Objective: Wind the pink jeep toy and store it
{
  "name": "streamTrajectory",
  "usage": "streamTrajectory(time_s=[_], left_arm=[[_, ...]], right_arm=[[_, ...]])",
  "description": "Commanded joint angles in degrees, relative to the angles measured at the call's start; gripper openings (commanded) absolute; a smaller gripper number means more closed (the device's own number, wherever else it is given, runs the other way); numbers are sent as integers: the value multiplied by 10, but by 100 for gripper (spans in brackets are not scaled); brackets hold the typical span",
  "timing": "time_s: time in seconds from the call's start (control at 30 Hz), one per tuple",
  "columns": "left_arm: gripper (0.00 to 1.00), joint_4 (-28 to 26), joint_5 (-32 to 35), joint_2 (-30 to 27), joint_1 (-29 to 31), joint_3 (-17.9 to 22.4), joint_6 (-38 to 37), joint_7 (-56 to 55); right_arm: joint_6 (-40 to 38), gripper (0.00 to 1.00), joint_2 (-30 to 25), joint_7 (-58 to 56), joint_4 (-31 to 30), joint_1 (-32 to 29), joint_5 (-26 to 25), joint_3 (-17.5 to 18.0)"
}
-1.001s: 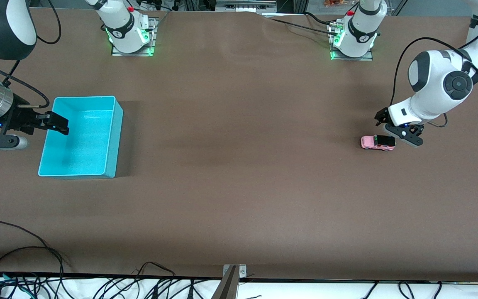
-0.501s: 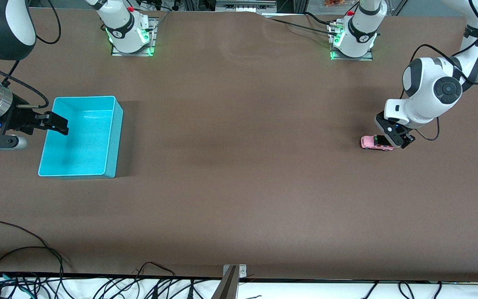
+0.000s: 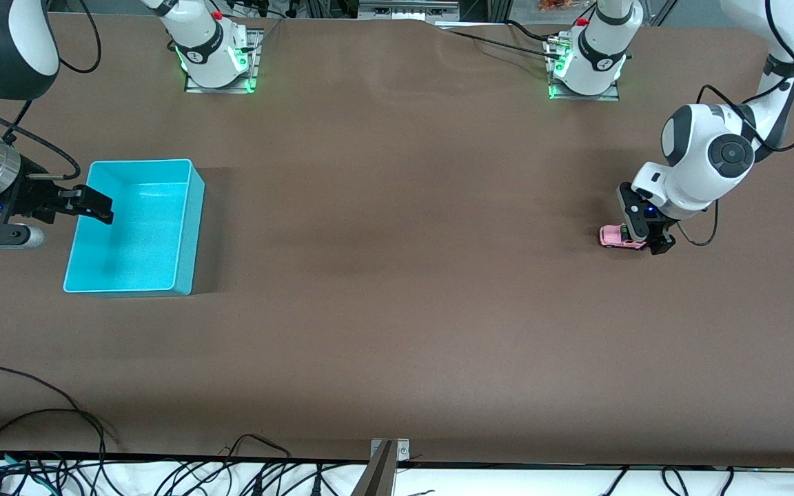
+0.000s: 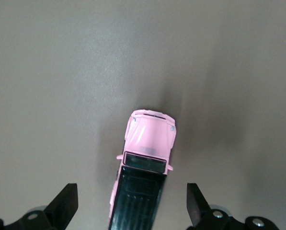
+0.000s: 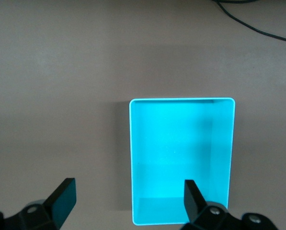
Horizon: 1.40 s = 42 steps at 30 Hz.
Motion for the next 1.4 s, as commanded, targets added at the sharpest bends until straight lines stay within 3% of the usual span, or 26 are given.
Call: streamTrajectory(time_s=[0.0,0.57,0.67,0.8,0.87,0.93,1.13,1.37], left_arm=[[100,1,17,22,6,10,25,46],[99,4,11,61,7,24,64,82],[83,4,12,63,4,24,65,82],[49,6,11,63,0,24,65,81],[44,9,11,63,0,24,64,80],[21,9,11,62,-1,24,64,79],[1,12,10,63,-5,24,64,75],[0,15,10,62,-7,24,63,81]], right_arm=[[-5,100,2,1,9,-4,-1,2],[-5,100,2,1,9,-4,-1,2],[-6,100,2,1,9,-5,-1,2],[-6,100,2,1,9,-5,-1,2],[-5,100,2,1,9,-5,-1,2],[-6,100,3,1,9,-5,-1,2],[-5,100,3,1,9,-5,-1,2],[-6,100,3,1,9,-5,-1,2]])
